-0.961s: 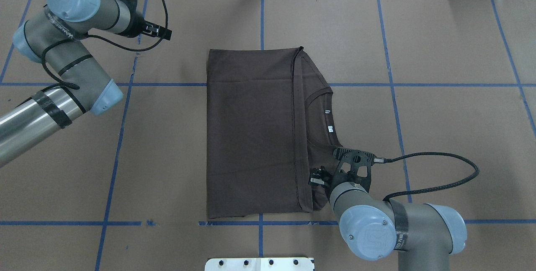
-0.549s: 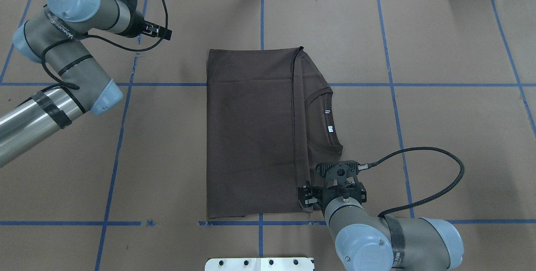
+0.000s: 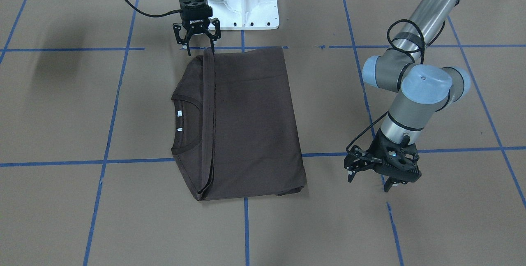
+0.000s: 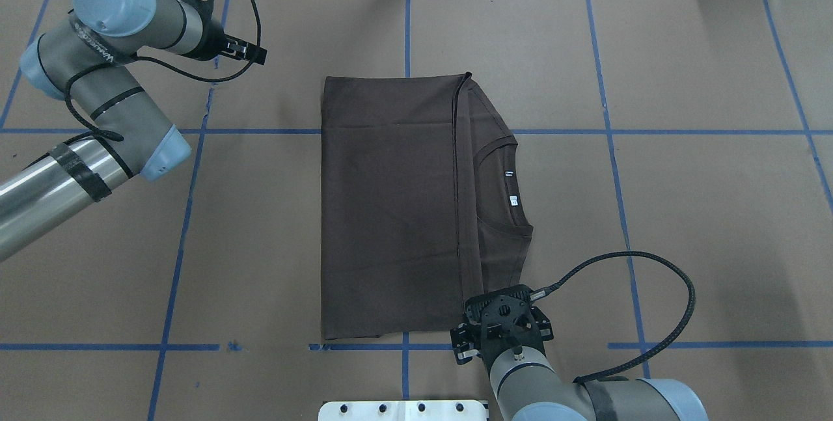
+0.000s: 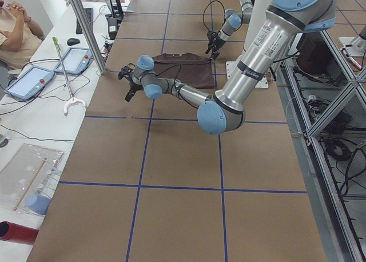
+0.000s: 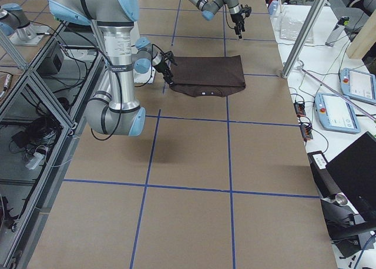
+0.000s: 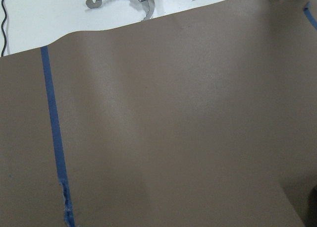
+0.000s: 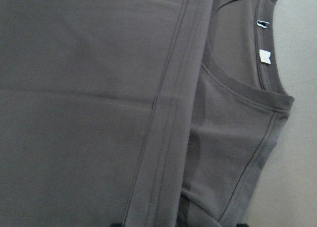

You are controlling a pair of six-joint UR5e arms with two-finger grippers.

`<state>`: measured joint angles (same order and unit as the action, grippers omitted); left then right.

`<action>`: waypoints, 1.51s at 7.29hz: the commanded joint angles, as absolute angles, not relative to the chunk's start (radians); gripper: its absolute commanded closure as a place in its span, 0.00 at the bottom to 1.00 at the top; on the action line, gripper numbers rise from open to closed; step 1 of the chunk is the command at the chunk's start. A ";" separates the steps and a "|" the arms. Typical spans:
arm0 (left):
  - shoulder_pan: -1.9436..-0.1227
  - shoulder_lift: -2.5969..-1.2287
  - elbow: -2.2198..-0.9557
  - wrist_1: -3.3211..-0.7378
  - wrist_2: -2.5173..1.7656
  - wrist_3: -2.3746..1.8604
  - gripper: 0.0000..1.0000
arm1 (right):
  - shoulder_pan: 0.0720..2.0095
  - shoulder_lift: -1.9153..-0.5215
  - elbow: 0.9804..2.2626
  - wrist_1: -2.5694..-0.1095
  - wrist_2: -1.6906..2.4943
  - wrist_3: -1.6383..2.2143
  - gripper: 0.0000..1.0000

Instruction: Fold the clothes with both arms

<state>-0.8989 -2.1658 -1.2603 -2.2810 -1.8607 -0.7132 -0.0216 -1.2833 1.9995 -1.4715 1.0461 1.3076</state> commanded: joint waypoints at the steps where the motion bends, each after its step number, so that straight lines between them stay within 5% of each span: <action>1: -0.899 -2.155 -1.261 -2.302 -1.861 -0.713 0.00 | -0.049 -1.281 1.996 -1.471 1.026 1.301 0.26; 3: -0.897 -2.151 -1.262 -2.309 -1.861 -0.713 0.00 | -0.052 -1.279 1.994 -1.474 1.022 1.299 0.36; 5: -0.896 -2.151 -1.262 -2.309 -1.861 -0.715 0.00 | -0.055 -1.263 1.993 -1.474 0.996 1.298 0.70; 9: -0.894 -2.134 -1.275 -2.309 -1.861 -0.713 0.00 | -0.054 -1.262 1.988 -1.477 0.989 1.298 0.74; 10: -0.894 -2.131 -1.282 -2.309 -1.861 -0.715 0.00 | -0.051 -1.262 1.990 -1.476 0.986 1.298 1.00; 11: -0.894 -2.129 -1.284 -2.309 -1.861 -0.715 0.00 | -0.049 -1.261 1.991 -1.476 0.971 1.298 1.00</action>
<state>-0.8944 -2.1325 -1.2790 -2.3087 -1.8607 -0.7144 -0.0513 -1.2621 1.9894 -1.4762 0.9840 1.2977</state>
